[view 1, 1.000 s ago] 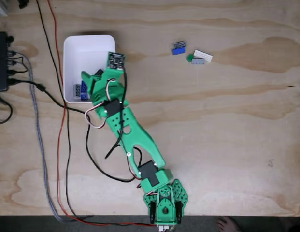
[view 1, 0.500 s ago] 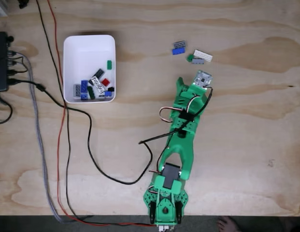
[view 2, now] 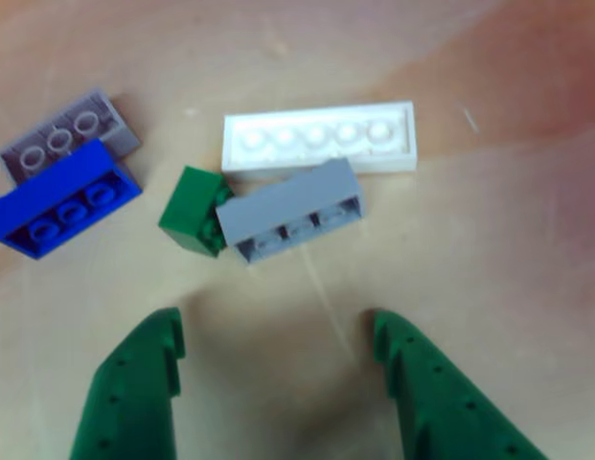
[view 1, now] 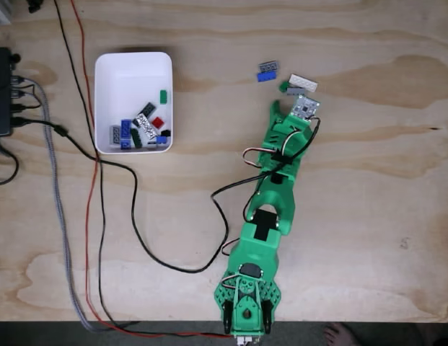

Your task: Put all lego bricks in the bin.

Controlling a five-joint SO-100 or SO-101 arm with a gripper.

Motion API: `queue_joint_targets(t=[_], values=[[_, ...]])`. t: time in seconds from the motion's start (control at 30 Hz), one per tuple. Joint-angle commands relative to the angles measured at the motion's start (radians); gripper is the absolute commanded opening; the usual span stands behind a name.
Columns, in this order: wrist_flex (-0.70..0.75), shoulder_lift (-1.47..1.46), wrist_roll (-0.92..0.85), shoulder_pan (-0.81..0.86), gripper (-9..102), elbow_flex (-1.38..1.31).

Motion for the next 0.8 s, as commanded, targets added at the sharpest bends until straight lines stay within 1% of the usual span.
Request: queue_joint_targets(t=[0.0,0.27,0.67,0.77], values=[[0.000,-0.020,0.018,-0.028,22,-0.124],[0.029,-0.118,0.009,-0.048,21,-0.273],[0.008,-0.156,-0.049,0.025,20,-0.336],[-0.002,-0.179,-0.057,0.031,18,-0.356]])
